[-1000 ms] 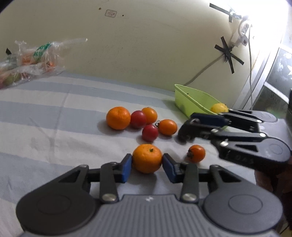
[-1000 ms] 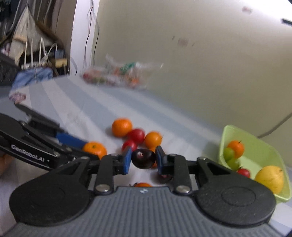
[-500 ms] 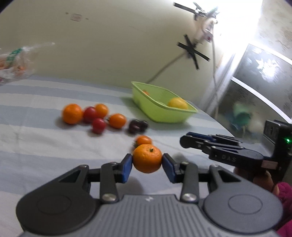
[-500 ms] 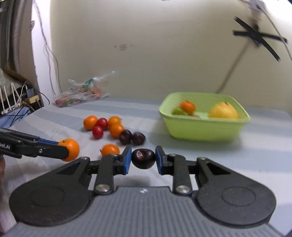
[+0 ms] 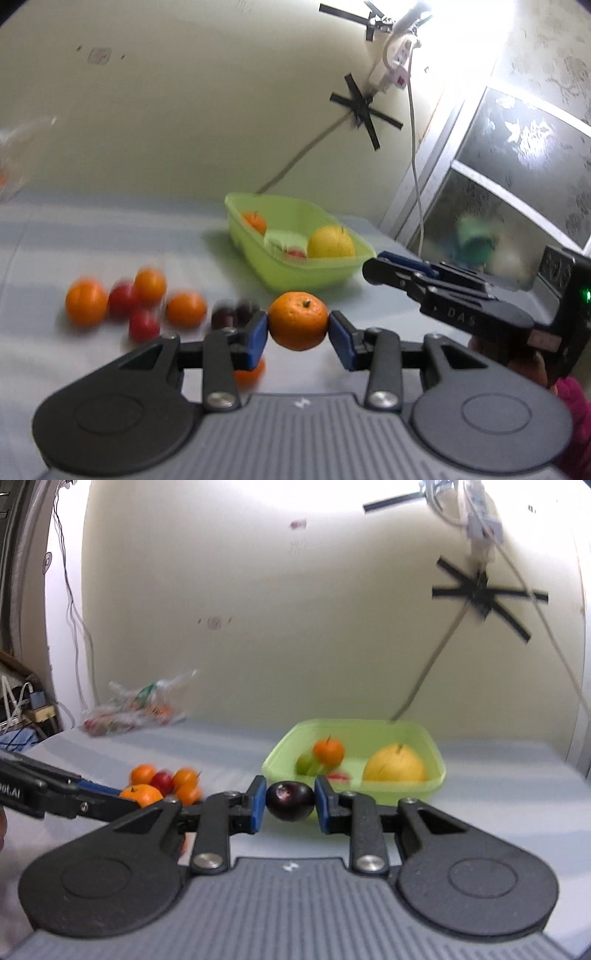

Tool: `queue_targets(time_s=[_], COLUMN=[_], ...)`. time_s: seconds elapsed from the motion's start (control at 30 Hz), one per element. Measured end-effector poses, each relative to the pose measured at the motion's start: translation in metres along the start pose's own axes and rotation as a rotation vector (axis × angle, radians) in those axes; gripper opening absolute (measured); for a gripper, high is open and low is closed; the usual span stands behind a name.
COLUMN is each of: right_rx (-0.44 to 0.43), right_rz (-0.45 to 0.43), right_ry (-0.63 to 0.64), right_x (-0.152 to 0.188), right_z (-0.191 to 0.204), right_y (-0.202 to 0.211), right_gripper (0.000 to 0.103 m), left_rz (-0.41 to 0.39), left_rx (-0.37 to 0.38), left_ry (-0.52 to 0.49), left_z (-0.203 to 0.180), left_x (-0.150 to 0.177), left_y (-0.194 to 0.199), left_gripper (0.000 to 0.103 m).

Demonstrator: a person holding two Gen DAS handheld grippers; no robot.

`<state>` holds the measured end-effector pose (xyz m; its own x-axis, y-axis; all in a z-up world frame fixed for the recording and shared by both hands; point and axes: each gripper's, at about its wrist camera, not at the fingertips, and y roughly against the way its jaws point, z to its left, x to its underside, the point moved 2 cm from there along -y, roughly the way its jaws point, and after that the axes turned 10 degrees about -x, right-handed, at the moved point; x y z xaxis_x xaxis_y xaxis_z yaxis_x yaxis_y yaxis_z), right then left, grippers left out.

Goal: Organize fruits
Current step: 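Lower the orange and dark tomato into the basket and open both grippers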

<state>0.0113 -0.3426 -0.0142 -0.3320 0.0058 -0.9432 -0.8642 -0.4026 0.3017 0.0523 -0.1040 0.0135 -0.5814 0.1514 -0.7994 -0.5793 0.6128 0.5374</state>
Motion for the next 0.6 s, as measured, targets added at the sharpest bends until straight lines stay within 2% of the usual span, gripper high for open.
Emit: queue_targets(time_s=[0.13, 0.27, 0.4, 0.6], right_rx=[0.043, 0.074, 0.090, 0.109], right_rz=[-0.032, -0.029, -0.007, 0.021], right_ry=[0.039, 0.030, 0.012, -0.003], right_x=[-0.017, -0.018, -0.012, -0.003], right_z=[-0.019, -0.036, -0.044, -0.052], right_y=[-0.019, -0.042, -0.055, -0.061], right_gripper=[0.031, 0.031, 0.031, 0.031], left_rz=[-0.008, -0.010, 0.018, 0.063], left_rx=[0.009, 0.008, 0.004, -0.018], left_ry=[0.051, 0.071, 0.042, 0.009], left_z=[0.007, 0.005, -0.007, -0.020], left_x=[-0.041, -0.067, -0.074, -0.064], left_y=[-0.031, -0.063, -0.092, -0.126], left_gripper=[0.037, 0.037, 0.037, 0.037])
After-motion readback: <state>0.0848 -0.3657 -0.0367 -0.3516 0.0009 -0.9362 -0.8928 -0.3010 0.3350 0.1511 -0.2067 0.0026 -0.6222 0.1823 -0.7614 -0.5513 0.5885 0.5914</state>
